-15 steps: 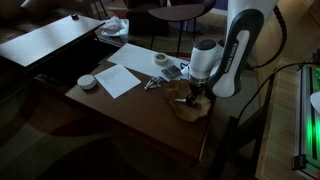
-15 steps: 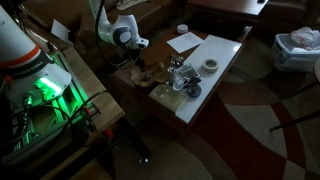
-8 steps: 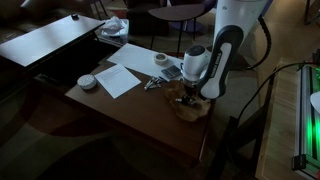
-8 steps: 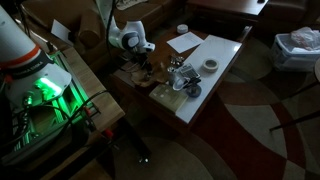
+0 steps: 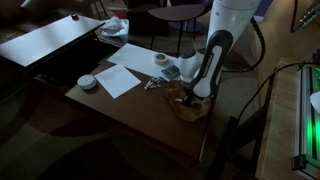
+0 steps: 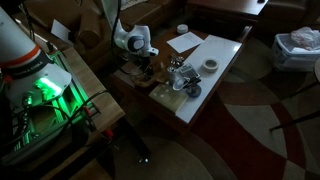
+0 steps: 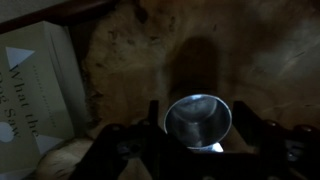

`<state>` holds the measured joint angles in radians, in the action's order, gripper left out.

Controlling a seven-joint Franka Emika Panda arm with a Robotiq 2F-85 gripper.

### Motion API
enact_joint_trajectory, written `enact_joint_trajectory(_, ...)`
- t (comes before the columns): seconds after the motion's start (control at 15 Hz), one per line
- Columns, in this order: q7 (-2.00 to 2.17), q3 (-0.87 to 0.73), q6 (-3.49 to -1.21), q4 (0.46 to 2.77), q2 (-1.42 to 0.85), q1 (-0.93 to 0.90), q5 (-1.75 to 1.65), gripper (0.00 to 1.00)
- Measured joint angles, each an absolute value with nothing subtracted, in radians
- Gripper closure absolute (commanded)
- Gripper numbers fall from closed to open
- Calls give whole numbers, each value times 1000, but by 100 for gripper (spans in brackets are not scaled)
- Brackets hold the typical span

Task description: Put the silver measuring spoon from the wooden tray on the table

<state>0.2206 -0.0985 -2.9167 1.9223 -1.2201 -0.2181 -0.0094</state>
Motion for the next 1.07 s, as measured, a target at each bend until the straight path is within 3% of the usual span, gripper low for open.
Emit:
enact_joint_trajectory(0.13, 200, -81, -2907, 1914, -1220, -197, -9, 67)
enact_joint_trajectory(0.47, 167, -51, -2893, 1934, -1190, -159, -9, 67)
enact_joint_trajectory(0.73, 158, -16, -2982, 2117, -1021, -120, -9, 67)
enact_joint_trajectory(1.07, 111, 232, -3166, 2300, -855, 39, 1, 67)
